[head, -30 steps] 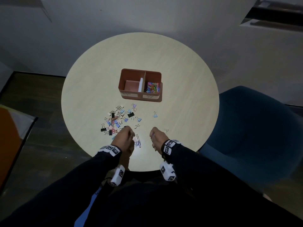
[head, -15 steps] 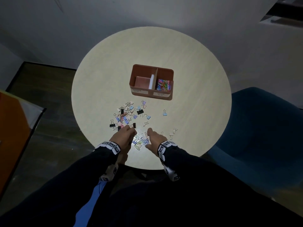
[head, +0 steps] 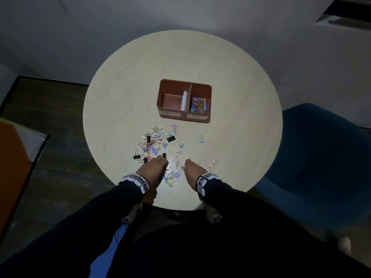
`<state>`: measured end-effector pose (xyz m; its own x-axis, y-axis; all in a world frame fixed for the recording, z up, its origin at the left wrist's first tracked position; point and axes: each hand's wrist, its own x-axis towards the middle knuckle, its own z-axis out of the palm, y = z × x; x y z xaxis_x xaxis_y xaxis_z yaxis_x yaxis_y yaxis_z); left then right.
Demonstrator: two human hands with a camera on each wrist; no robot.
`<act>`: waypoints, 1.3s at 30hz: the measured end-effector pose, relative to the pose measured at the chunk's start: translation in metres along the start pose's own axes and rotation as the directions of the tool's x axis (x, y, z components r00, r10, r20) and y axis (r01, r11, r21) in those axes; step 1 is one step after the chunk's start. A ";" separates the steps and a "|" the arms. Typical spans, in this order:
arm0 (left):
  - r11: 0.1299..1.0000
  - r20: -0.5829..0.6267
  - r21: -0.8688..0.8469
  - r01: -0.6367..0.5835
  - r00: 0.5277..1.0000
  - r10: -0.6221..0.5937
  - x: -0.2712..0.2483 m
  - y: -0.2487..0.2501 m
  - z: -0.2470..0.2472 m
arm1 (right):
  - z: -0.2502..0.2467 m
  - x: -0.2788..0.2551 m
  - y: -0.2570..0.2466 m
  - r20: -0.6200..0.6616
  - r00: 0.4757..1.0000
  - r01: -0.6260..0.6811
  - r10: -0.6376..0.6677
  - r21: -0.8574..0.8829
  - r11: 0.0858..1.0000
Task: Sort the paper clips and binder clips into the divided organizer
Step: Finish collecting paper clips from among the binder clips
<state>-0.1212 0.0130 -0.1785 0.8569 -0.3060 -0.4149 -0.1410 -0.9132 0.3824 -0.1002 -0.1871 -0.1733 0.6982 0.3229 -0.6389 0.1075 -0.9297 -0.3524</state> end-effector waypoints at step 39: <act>0.972 -0.072 -0.212 0.104 0.990 -0.122 0.014 -0.008 -0.002 | -0.020 0.014 -0.006 0.059 0.973 0.231 -0.225 -0.136 0.963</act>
<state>-0.1068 0.0168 -0.1861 0.9010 -0.1727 -0.3980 0.0570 -0.8623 0.5032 -0.0764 -0.1801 -0.1664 0.6132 0.5334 -0.5826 0.3610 -0.8453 -0.3940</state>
